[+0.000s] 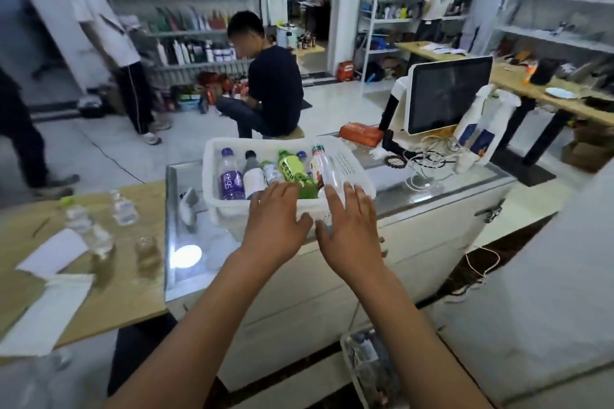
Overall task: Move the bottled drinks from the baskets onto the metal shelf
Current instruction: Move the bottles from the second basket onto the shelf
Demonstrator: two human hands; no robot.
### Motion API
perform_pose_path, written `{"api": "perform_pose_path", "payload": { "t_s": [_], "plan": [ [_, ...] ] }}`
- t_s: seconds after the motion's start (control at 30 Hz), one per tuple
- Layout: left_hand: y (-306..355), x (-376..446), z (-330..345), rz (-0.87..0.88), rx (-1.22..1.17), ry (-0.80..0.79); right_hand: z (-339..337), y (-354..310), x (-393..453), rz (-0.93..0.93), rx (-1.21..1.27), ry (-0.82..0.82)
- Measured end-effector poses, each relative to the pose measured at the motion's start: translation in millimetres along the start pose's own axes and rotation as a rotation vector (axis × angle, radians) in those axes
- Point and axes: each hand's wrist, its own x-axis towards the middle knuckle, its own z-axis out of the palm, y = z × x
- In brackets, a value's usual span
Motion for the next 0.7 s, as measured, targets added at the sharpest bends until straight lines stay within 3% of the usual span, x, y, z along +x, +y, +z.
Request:
{"api": "perform_pose_path", "payload": {
  "t_s": [0.37,0.7],
  "plan": [
    [-86.8,79.0,26.8,-0.320,0.011,0.070,64.7,2.3,105.1,-0.035,0.128,-0.171],
    [-158.5,151.5,54.9,-0.531,-0.107,-0.054,120.5,-8.9,195.8,0.076,0.076,-0.288]
  ]
}}
